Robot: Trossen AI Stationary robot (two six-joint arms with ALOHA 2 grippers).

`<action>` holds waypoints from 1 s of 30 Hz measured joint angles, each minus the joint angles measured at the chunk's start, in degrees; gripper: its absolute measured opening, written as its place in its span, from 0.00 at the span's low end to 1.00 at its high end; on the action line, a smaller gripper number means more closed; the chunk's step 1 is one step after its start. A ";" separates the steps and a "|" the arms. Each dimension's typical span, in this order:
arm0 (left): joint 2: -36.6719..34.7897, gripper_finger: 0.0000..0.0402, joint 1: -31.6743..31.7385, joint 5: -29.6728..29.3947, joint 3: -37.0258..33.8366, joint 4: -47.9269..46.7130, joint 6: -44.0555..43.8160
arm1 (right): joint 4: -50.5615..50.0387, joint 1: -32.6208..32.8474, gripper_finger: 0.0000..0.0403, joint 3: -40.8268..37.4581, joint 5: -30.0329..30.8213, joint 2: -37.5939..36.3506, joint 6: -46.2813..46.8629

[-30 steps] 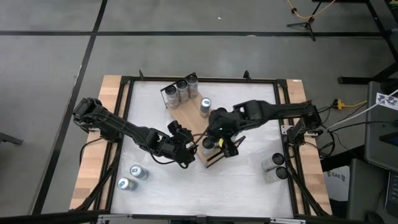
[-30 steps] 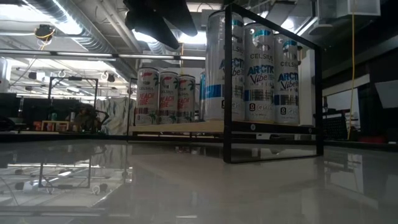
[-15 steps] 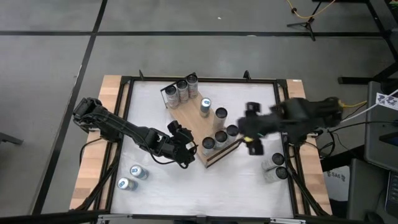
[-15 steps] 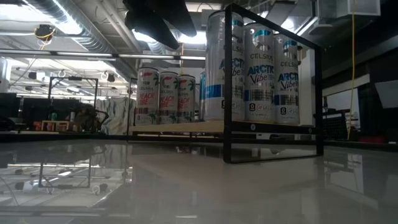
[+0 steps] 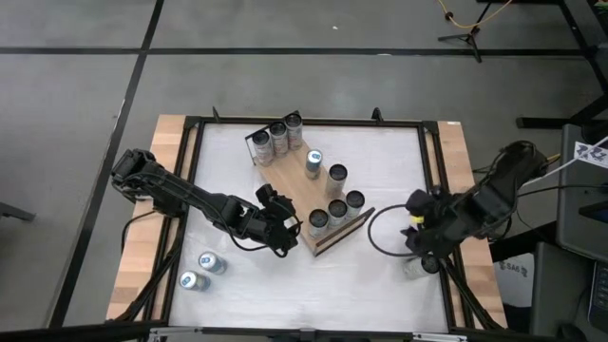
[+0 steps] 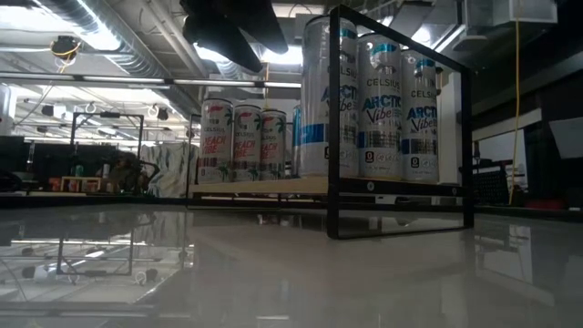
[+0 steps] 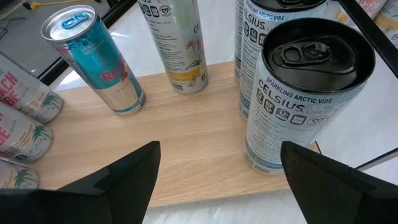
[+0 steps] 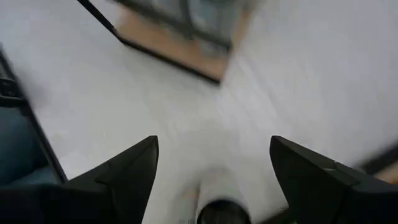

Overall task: Place canned beverage on shelf
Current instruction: Put the right white-orange soda can on the shelf and align with the other white-orange soda can

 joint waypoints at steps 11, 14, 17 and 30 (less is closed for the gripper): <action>0.00 0.81 -0.02 0.02 0.00 0.00 0.02 | -1.01 1.83 0.75 -13.02 -9.84 0.15 21.96; 0.00 0.81 0.00 0.02 0.00 0.00 0.02 | -0.39 1.84 0.75 -15.47 -12.02 0.15 23.49; 0.00 0.81 0.00 0.02 0.00 0.00 0.02 | 1.79 1.83 0.75 -16.98 -13.32 0.15 23.61; 0.00 0.81 0.00 0.02 0.00 0.00 0.04 | 3.36 6.86 0.75 -17.55 -12.13 0.28 30.28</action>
